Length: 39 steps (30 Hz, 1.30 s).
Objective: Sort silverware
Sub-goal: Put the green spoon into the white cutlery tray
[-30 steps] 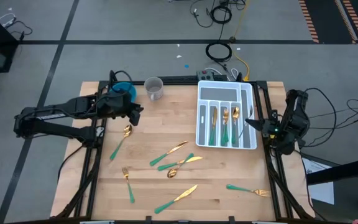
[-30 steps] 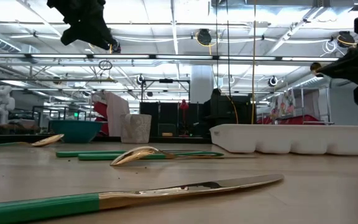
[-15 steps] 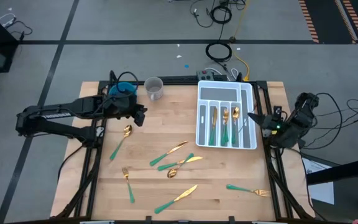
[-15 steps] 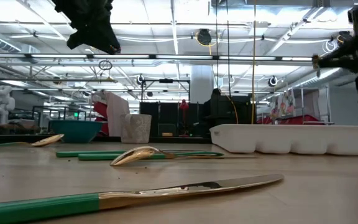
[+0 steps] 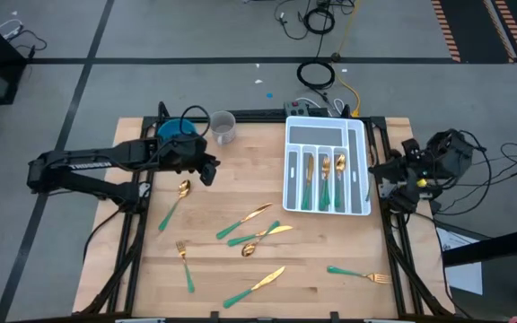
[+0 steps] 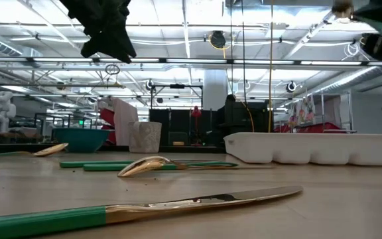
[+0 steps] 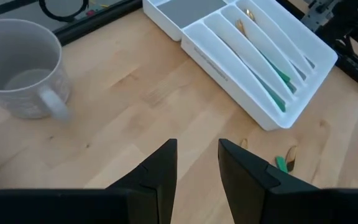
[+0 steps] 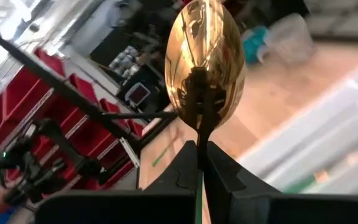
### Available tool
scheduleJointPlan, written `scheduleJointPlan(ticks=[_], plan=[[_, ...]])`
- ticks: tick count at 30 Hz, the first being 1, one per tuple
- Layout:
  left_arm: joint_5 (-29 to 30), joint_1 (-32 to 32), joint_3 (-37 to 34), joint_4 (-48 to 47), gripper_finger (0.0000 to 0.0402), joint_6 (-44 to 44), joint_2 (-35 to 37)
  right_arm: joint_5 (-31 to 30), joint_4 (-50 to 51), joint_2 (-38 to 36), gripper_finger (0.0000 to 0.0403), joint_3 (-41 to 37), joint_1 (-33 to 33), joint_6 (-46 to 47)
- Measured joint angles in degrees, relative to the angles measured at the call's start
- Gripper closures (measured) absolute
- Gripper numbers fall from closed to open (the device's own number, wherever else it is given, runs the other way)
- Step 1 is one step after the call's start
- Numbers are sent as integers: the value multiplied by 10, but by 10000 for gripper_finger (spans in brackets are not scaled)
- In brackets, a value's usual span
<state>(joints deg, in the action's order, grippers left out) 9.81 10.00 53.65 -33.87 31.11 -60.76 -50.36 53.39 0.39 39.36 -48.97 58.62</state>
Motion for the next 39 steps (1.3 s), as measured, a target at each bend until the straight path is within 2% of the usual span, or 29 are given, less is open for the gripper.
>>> scheduleJointPlan(ticks=[3,5,9,12,15,19,22,25,28,31,34,36,39], plan=[[-8,2,0,10,278,0,-5,20,110,-1,403,4,-3,131],[-8,2,0,14,278,0,-9,18,141,-1,403,3,-7,181],[-9,2,0,32,278,0,-17,-27,140,-1,403,0,-22,197],[-15,2,0,40,278,0,-21,-67,94,0,403,0,-35,173],[-20,2,0,40,278,4,-22,-70,-10,15,403,5,-43,44],[-21,2,0,41,278,14,-22,-63,-235,50,403,43,-44,-257],[-21,2,0,47,278,15,-22,-5,-396,101,403,87,-44,-496],[-21,2,0,50,278,15,-22,52,-449,171,403,154,-44,-650],[-21,2,0,50,278,15,-22,108,-435,250,403,237,-44,-743],[-21,2,0,50,278,15,-22,119,-433,339,403,317,-44,-824],[-21,2,0,51,278,15,-22,83,-387,418,403,380,-44,-866],[-21,2,0,51,278,15,-22,46,-364,455,403,409,-44,-846],[-21,2,0,49,278,10,-22,38,-363,501,403,441,-44,-842]])
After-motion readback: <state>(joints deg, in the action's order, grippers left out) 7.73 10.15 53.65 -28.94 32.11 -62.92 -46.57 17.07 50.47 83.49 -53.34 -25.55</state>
